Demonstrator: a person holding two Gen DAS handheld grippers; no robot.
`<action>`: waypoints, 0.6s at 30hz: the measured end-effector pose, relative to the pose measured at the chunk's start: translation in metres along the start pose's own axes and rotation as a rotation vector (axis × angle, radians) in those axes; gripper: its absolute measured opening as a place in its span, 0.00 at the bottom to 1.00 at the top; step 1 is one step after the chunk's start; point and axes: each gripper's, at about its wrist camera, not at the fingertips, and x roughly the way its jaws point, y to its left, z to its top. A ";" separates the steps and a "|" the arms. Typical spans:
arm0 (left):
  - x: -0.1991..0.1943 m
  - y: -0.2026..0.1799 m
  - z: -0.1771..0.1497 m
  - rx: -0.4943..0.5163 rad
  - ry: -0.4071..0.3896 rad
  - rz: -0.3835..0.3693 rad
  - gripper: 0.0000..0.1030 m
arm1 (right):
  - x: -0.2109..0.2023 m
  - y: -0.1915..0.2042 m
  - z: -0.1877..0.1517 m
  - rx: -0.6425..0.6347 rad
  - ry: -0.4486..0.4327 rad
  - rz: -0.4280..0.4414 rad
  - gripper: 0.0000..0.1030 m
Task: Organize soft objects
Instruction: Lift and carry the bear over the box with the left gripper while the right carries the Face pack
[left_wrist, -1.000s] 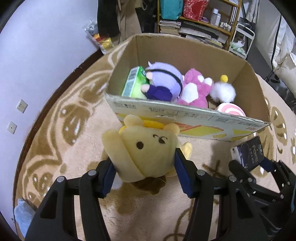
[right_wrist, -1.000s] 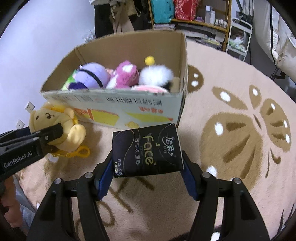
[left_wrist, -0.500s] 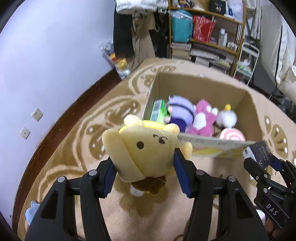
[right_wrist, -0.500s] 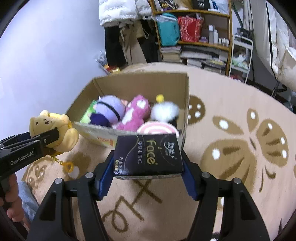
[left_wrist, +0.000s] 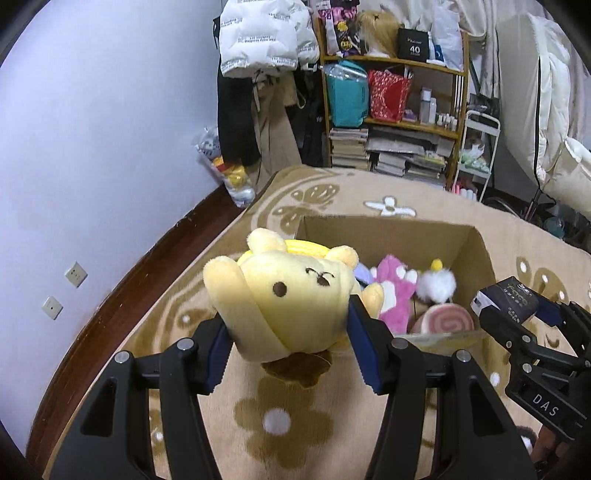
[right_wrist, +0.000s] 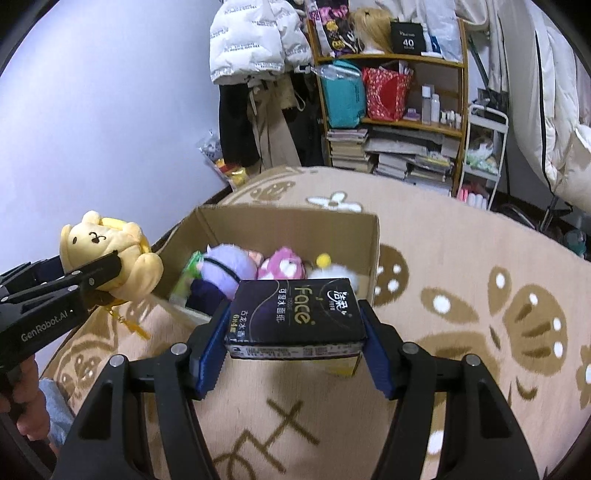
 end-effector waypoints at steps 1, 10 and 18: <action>0.001 0.001 0.002 0.000 -0.009 -0.002 0.55 | 0.001 0.001 0.004 -0.007 -0.011 0.002 0.67; 0.015 -0.011 0.012 0.037 -0.072 -0.048 0.56 | 0.017 0.004 0.013 -0.042 -0.052 -0.011 0.67; 0.042 -0.033 0.006 0.082 -0.048 -0.055 0.57 | 0.042 -0.005 0.005 -0.043 -0.033 -0.017 0.67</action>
